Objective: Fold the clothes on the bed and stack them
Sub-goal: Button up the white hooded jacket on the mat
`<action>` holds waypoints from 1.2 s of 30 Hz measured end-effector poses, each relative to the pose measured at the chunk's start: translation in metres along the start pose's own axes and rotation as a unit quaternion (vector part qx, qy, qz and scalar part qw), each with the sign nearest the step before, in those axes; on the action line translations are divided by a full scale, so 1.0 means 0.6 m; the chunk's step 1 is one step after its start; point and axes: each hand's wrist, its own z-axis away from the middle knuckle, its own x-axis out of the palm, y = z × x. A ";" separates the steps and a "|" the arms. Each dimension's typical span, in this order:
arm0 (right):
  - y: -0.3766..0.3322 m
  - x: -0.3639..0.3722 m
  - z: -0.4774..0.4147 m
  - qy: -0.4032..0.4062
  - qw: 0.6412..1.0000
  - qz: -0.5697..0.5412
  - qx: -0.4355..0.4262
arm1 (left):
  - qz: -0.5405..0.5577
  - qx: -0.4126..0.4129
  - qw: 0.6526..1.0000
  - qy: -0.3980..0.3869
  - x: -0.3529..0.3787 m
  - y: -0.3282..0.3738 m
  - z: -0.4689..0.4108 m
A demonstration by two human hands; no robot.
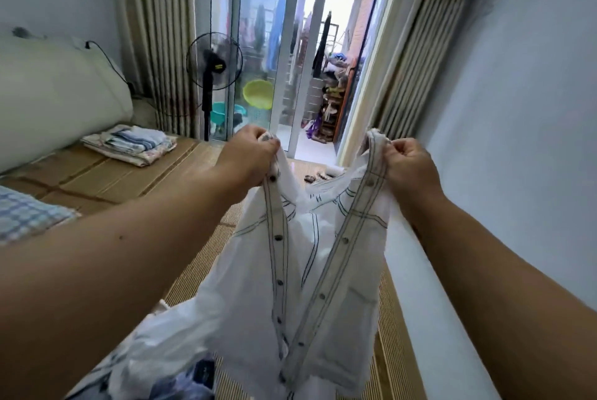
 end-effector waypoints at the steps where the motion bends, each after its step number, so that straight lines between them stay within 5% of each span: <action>1: 0.008 -0.020 -0.005 0.002 1.000 0.006 0.003 | 0.008 -0.005 1.000 0.003 0.015 0.004 0.001; 14: 0.146 -0.099 -0.043 -0.058 0.990 -0.010 0.124 | -0.077 -0.024 0.986 -0.147 0.170 -0.020 -0.014; 24: 0.430 0.032 0.032 -0.136 0.950 0.135 0.245 | -0.136 -0.149 0.947 -0.251 0.295 -0.320 -0.047; 36: 0.770 0.183 0.147 -0.242 0.903 0.160 0.318 | -0.281 -0.202 0.885 -0.312 0.410 -0.711 -0.041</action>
